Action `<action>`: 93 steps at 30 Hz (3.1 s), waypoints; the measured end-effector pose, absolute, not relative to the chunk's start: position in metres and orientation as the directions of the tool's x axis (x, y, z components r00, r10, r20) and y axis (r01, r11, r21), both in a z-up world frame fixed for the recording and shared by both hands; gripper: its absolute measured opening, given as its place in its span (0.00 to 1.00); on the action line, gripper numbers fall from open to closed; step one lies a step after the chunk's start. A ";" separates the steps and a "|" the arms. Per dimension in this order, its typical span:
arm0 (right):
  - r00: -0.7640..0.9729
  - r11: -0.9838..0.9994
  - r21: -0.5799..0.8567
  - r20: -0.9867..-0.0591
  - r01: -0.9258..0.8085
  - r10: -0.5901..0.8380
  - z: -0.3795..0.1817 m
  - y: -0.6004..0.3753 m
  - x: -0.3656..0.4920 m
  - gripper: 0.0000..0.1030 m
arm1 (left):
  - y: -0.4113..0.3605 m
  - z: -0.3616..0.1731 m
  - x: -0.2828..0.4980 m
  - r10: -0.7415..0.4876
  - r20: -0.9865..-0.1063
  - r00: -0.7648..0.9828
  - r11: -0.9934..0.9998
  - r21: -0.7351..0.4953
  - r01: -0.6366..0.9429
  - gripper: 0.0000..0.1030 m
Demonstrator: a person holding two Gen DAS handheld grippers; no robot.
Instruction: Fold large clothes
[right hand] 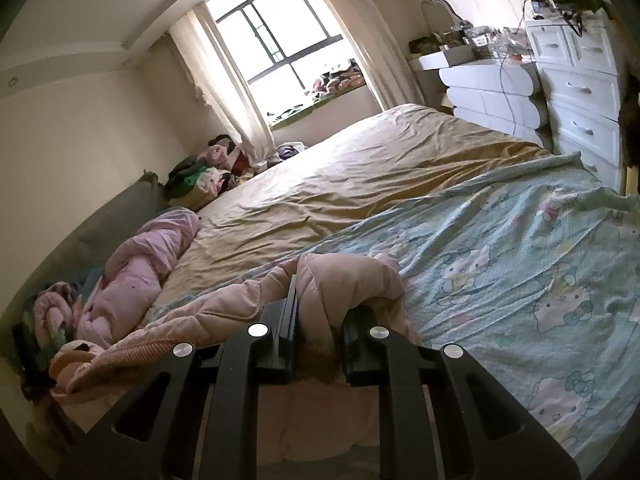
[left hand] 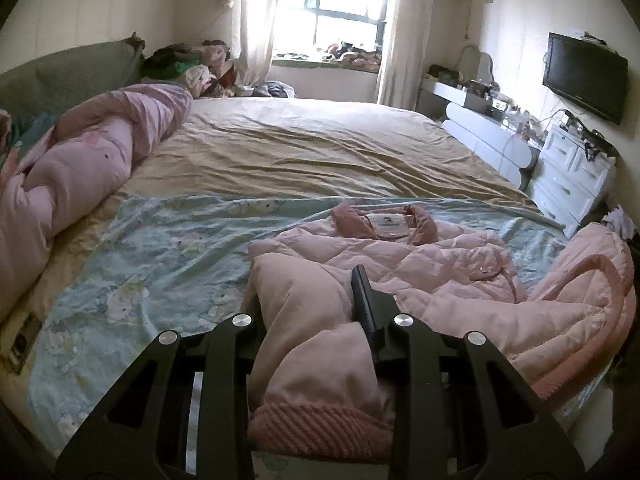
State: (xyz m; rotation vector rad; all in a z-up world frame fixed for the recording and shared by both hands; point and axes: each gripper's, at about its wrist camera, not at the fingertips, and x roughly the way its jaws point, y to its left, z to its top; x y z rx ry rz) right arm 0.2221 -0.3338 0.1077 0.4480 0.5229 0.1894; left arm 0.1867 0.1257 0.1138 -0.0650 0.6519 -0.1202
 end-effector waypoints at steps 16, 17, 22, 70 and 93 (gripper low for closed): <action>0.823 0.857 0.511 -0.512 0.060 0.248 0.079 -0.339 0.275 0.16 | 0.133 0.077 0.244 -0.084 -0.622 0.779 0.993 -0.114 0.017 0.24; 0.819 0.865 0.497 -0.524 0.070 0.235 0.077 -0.336 0.281 0.16 | 0.132 0.074 0.248 -0.079 -0.626 0.776 0.994 -0.110 0.013 0.24; 0.798 0.892 0.442 -0.569 0.095 0.197 0.064 -0.328 0.314 0.16 | 0.135 0.056 0.273 -0.068 -0.655 0.752 0.994 -0.109 -0.005 0.25; 0.725 0.990 0.121 -0.675 -0.075 0.138 -0.007 -0.233 0.312 0.82 | 0.113 0.063 0.284 -0.081 -0.605 0.792 0.993 -0.113 0.015 0.91; 0.798 0.994 0.082 -0.592 -0.078 0.112 0.041 -0.259 0.263 0.93 | 0.122 0.056 0.230 0.026 -0.604 0.797 0.999 -0.009 -0.040 0.91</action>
